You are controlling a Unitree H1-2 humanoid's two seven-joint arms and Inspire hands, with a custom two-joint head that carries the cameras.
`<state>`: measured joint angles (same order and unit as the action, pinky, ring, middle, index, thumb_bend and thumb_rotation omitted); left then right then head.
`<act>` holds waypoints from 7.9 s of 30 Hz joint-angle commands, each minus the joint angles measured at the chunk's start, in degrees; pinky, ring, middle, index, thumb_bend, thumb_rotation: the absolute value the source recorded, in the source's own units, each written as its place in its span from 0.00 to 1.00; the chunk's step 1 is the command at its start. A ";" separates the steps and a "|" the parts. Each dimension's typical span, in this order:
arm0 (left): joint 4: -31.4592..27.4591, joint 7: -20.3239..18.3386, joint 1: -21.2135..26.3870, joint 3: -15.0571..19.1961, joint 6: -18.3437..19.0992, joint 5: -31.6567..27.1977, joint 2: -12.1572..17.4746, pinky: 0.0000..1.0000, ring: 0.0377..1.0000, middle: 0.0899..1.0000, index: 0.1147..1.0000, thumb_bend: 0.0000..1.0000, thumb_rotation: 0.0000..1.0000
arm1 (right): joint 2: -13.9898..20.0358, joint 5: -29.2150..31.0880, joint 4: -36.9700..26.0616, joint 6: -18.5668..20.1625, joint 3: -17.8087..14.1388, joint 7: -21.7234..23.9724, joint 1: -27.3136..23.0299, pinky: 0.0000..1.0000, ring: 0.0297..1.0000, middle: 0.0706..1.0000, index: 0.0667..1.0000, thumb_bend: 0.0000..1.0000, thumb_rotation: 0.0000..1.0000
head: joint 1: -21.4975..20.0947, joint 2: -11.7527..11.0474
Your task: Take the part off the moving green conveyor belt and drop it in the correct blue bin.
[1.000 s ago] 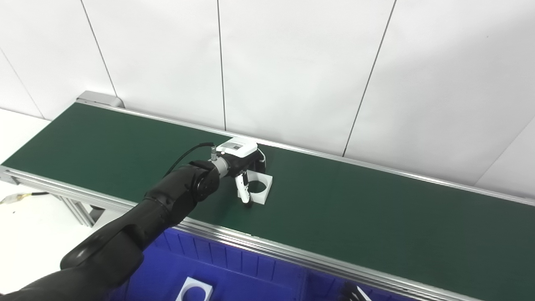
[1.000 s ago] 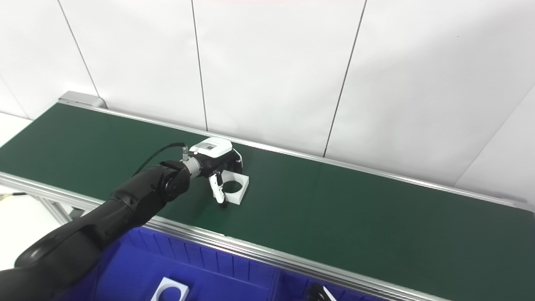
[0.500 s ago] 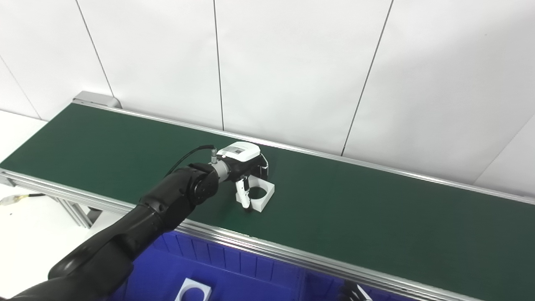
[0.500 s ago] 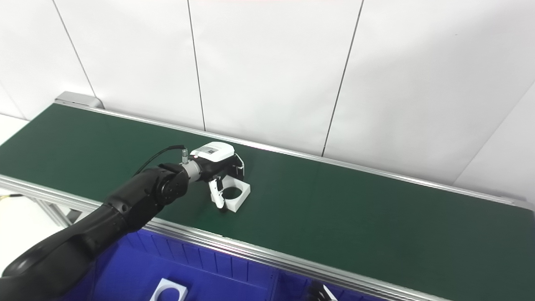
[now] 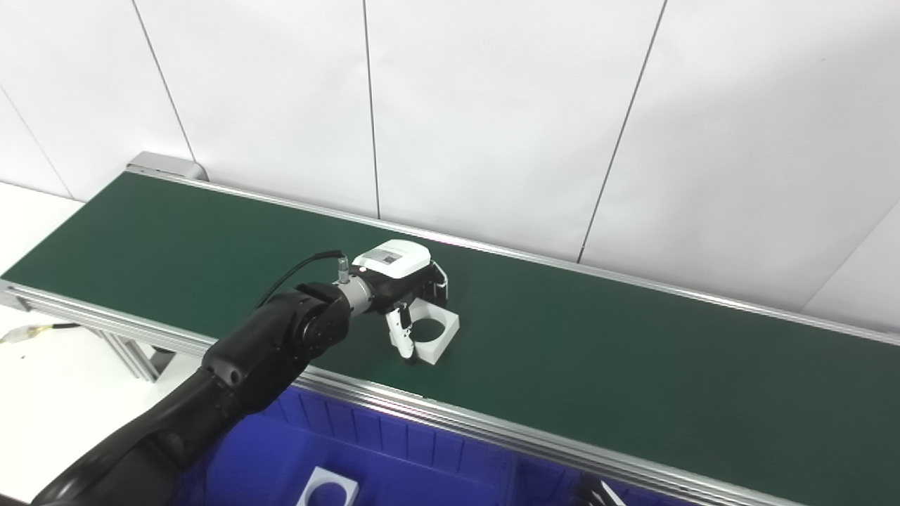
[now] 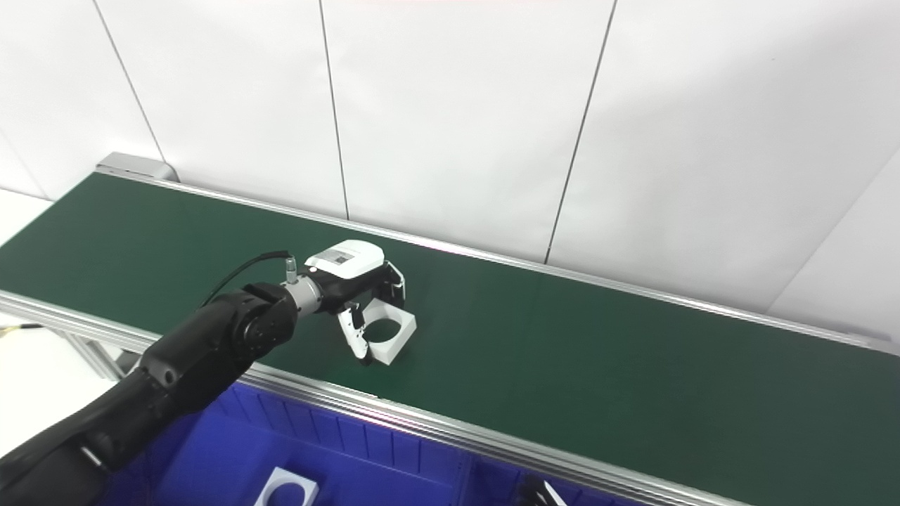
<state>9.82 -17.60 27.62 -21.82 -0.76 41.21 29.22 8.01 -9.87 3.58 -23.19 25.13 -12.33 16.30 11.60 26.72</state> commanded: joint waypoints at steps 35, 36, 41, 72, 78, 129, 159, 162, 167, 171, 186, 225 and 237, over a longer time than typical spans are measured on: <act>-34.68 -9.08 -19.92 12.14 1.42 -1.09 4.63 0.73 0.57 0.44 0.42 0.52 0.00 | -1.32 0.54 -5.21 -3.71 -2.12 1.82 0.42 0.70 0.79 0.81 0.85 0.60 0.66 | -1.18 10.66; -34.98 -9.03 -20.75 12.52 1.42 -1.05 4.70 0.73 0.57 0.43 0.42 0.52 0.00 | -1.39 0.40 -5.63 -3.70 -2.30 1.97 0.54 0.70 0.79 0.81 0.85 0.59 0.66 | -1.37 11.15; -35.96 -8.73 -24.41 13.69 1.32 -0.38 4.81 0.68 0.52 0.41 0.44 0.52 0.00 | -1.81 0.80 -7.46 -3.54 -3.47 3.59 1.21 0.68 0.79 0.80 0.84 0.59 0.60 | -1.41 13.03; -32.83 -7.69 -37.07 14.63 4.58 2.21 -1.07 0.56 0.46 0.40 0.44 0.52 0.00 | -3.36 2.44 -16.58 1.18 -11.17 12.16 3.76 0.64 0.76 0.78 0.82 0.61 0.59 | 3.00 24.37; -28.24 -5.72 -36.69 12.94 3.04 4.16 -1.20 0.61 0.50 0.42 0.43 0.52 0.00 | -4.03 2.42 -16.50 1.26 -11.62 12.41 3.83 0.64 0.76 0.78 0.82 0.62 0.58 | 2.55 24.24; -29.35 -3.33 -36.20 11.82 5.56 7.22 -0.60 0.68 0.82 0.93 1.00 0.99 0.09 | -5.56 2.05 -12.91 -1.62 -11.30 12.51 3.04 0.64 0.75 0.78 0.83 0.64 0.56 | -1.94 19.99; -38.28 1.45 -40.13 12.78 -3.84 -32.08 -15.56 0.66 0.73 0.76 0.77 0.67 0.85 | -5.91 1.64 -9.58 -3.64 -11.29 11.78 2.89 0.66 0.76 0.77 0.82 0.65 0.57 | -6.60 15.31; -35.49 1.56 -40.57 12.21 -4.94 -34.90 -16.64 0.68 0.73 0.76 0.77 0.69 0.86 | -6.24 1.27 -9.35 -3.68 -11.24 11.51 2.89 0.66 0.76 0.77 0.82 0.66 0.57 | -7.43 14.98; -29.10 1.46 -40.91 11.41 -8.57 -38.89 -18.93 0.71 0.75 0.76 0.77 0.72 0.86 | -6.23 0.97 -9.15 -3.72 -10.87 10.68 2.92 0.65 0.76 0.77 0.82 0.66 0.58 | -9.53 14.54; -25.34 1.26 -41.11 11.05 -10.18 -40.49 -20.18 0.72 0.75 0.76 0.77 0.74 0.86 | -6.01 0.78 -9.05 -3.73 -10.66 10.26 2.94 0.66 0.76 0.78 0.83 0.66 0.60 | -10.92 14.50; -20.24 0.12 -43.18 9.84 -12.32 -44.30 -20.77 0.73 0.75 0.76 0.78 0.75 0.87 | -7.48 -0.89 -8.99 -3.67 -10.19 8.96 3.80 0.71 0.78 0.79 0.83 0.67 0.62 | -21.11 15.43; -12.41 -5.09 -40.11 11.69 -13.32 -53.09 -20.26 0.74 0.76 0.77 0.78 0.84 0.77 | -10.71 -6.51 -17.37 1.86 -11.69 8.94 10.73 0.71 0.79 0.80 0.86 0.66 0.71 | -29.86 20.70; -12.89 -5.03 -41.07 12.46 -13.23 -54.36 -21.00 0.74 0.77 0.79 0.80 0.79 0.76 | -10.56 -5.99 -16.50 1.32 -11.69 9.00 10.19 0.69 0.78 0.79 0.84 0.67 0.69 | -28.94 20.59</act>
<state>-1.25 -22.51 -13.56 -9.51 -12.12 -11.96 8.60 -2.01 -16.50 -11.78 -21.48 13.35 -3.19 26.76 -17.40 47.29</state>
